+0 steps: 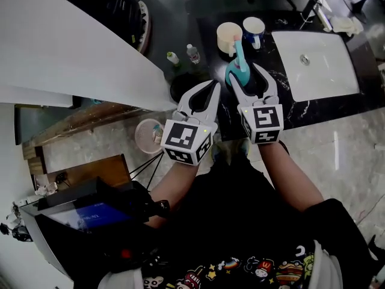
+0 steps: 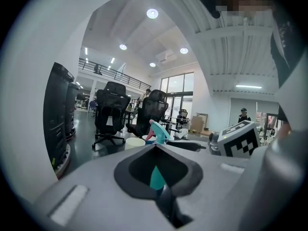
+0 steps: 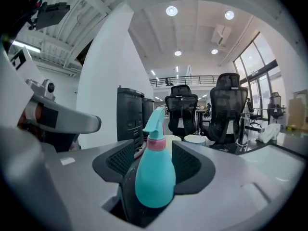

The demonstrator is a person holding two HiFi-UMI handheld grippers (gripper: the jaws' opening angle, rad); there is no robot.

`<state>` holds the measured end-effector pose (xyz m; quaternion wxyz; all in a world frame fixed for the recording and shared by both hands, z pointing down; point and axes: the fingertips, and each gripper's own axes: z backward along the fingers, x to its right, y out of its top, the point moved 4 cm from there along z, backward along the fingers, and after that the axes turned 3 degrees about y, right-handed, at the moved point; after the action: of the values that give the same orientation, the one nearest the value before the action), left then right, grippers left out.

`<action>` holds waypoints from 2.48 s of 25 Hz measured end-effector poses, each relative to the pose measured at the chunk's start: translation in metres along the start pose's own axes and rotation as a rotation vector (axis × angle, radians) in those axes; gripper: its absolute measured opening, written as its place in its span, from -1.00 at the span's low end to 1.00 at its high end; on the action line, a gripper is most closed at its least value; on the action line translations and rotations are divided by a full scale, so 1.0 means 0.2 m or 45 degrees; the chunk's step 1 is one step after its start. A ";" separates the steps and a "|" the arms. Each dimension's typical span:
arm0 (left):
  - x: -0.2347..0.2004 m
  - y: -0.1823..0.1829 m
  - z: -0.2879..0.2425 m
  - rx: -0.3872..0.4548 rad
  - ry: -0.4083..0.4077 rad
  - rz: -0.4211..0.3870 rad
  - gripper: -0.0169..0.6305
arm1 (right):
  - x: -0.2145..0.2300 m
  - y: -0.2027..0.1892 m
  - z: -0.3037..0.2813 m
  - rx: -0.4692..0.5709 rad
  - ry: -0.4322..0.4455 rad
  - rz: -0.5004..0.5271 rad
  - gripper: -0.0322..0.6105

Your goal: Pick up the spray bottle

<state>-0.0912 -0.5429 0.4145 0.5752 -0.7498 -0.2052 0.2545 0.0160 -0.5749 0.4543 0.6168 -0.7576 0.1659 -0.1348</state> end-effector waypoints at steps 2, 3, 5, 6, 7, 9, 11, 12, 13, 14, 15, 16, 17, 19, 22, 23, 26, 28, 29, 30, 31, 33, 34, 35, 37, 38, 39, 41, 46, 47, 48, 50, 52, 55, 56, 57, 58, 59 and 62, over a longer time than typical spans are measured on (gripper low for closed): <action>-0.03 -0.01 -0.03 -0.005 0.007 0.004 -0.95 | 0.00 0.00 -0.05 -0.004 0.002 0.018 -0.08; -0.05 -0.02 -0.04 -0.008 0.009 0.007 -0.95 | 0.00 0.00 -0.07 -0.008 0.003 0.021 -0.07; -0.08 -0.03 -0.07 -0.013 0.013 0.013 -0.95 | 0.00 -0.01 -0.11 -0.019 0.000 0.020 -0.06; -0.09 -0.03 -0.08 -0.014 0.013 0.015 -0.95 | 0.01 -0.01 -0.13 -0.023 -0.007 0.020 -0.06; -0.10 -0.03 -0.09 -0.014 0.012 0.017 -0.95 | 0.02 -0.02 -0.14 -0.024 -0.016 0.023 -0.06; -0.12 -0.03 -0.10 -0.012 0.008 0.018 -0.95 | 0.03 -0.01 -0.15 -0.019 -0.038 0.031 -0.22; -0.13 -0.02 -0.11 -0.010 0.003 0.018 -0.95 | 0.04 -0.01 -0.14 -0.016 -0.049 0.035 -0.23; -0.13 -0.02 -0.11 -0.009 0.001 0.020 -0.95 | 0.03 0.00 -0.14 -0.014 -0.051 0.034 -0.24; -0.14 -0.02 -0.11 -0.009 -0.001 0.022 -0.95 | 0.03 0.00 -0.14 -0.013 -0.053 0.036 -0.25; -0.14 -0.01 -0.11 -0.010 -0.002 0.025 -0.95 | 0.03 0.01 -0.13 -0.010 -0.054 0.039 -0.26; -0.14 -0.01 -0.11 -0.010 -0.005 0.027 -0.95 | 0.02 0.02 -0.13 -0.007 -0.055 0.043 -0.26; -0.14 -0.01 -0.10 -0.010 -0.008 0.029 -0.95 | 0.02 0.03 -0.12 -0.005 -0.054 0.046 -0.27; -0.14 0.00 -0.10 -0.009 -0.011 0.029 -0.95 | 0.02 0.04 -0.12 -0.002 -0.053 0.047 -0.28; -0.14 0.00 -0.10 -0.006 -0.016 0.028 -0.95 | 0.01 0.06 -0.11 0.008 -0.054 0.050 -0.30; -0.12 0.01 -0.09 0.000 -0.020 0.030 -0.95 | 0.01 0.07 -0.09 0.016 -0.054 0.058 -0.43; -0.12 0.01 -0.08 0.003 -0.022 0.030 -0.95 | 0.01 0.07 -0.08 0.018 -0.053 0.059 -0.43; -0.11 0.01 -0.06 0.014 -0.027 0.029 -0.95 | -0.01 0.08 -0.06 0.026 -0.051 0.055 -0.43; -0.11 0.01 -0.06 0.016 -0.029 0.027 -0.95 | -0.02 0.09 -0.05 0.036 -0.045 0.053 -0.43; -0.11 0.01 -0.06 0.017 -0.030 0.024 -0.95 | -0.02 0.10 -0.04 0.041 -0.041 0.051 -0.43; -0.11 0.01 -0.06 0.018 -0.031 0.021 -0.95 | -0.02 0.11 -0.03 0.050 -0.039 0.047 -0.43; -0.11 0.02 -0.05 0.018 -0.032 0.019 -0.95 | -0.03 0.13 -0.01 0.061 -0.038 0.041 -0.43; -0.10 0.03 -0.04 0.021 -0.036 0.015 -0.95 | -0.04 0.18 0.02 0.094 -0.036 0.026 -0.43; -0.10 0.04 -0.03 0.023 -0.038 0.012 -0.95 | -0.04 0.20 0.04 0.114 -0.034 0.017 -0.43; -0.10 0.04 -0.03 0.025 -0.041 0.008 -0.95 | -0.05 0.23 0.06 0.137 -0.033 0.007 -0.43; -0.09 0.05 -0.02 0.029 -0.048 0.000 -0.95 | -0.05 0.29 0.12 0.182 -0.035 -0.014 -0.43; -0.08 0.06 -0.02 0.031 -0.053 -0.005 -0.95 | -0.05 0.31 0.15 0.203 -0.036 -0.025 -0.43; -0.08 0.06 -0.01 0.033 -0.059 -0.009 -0.95 | -0.05 0.34 0.18 0.223 -0.036 -0.036 -0.43; -0.06 0.07 -0.01 0.037 -0.071 -0.017 -0.95 | -0.06 0.39 0.24 0.260 -0.034 -0.059 -0.43; 0.01 0.11 0.00 0.057 -0.120 -0.041 -0.95 | -0.08 0.48 0.41 0.348 -0.035 -0.078 -0.43; 0.03 0.11 0.00 0.062 -0.130 -0.046 -0.95 | -0.09 0.49 0.45 0.358 -0.039 -0.081 -0.43; 0.04 0.12 0.01 0.067 -0.138 -0.050 -0.95 | -0.09 0.50 0.48 0.362 -0.042 -0.086 -0.43; 0.07 0.13 0.02 0.076 -0.147 -0.056 -0.95 | -0.09 0.49 0.54 0.363 -0.048 -0.094 -0.43; 0.09 0.14 0.03 0.087 -0.155 -0.057 -0.95 | -0.10 0.49 0.60 0.361 -0.053 -0.090 -0.43; 0.11 0.16 0.04 0.100 -0.164 -0.058 -0.95 | -0.10 0.46 0.65 0.341 -0.067 -0.078 -0.43; 0.11 0.16 0.05 0.102 -0.165 -0.058 -0.95 | -0.10 0.45 0.66 0.333 -0.076 -0.079 -0.43; 0.11 0.16 0.05 0.102 -0.165 -0.059 -0.95 | -0.10 0.44 0.67 0.327 -0.086 -0.084 -0.43; 0.11 0.16 0.05 0.103 -0.165 -0.059 -0.95 | -0.09 0.44 0.67 0.325 -0.095 -0.092 -0.43; 0.11 0.16 0.06 0.103 -0.162 -0.059 -0.95 | -0.09 0.44 0.67 0.324 -0.099 -0.099 -0.43; 0.11 0.16 0.07 0.110 -0.146 -0.061 -0.95 | -0.09 0.43 0.67 0.324 -0.086 -0.095 -0.43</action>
<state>-0.0824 -0.5282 0.3773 0.6004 -0.7033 -0.2446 0.2918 0.0483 -0.4636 0.3432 0.7077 -0.6829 0.0985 -0.1521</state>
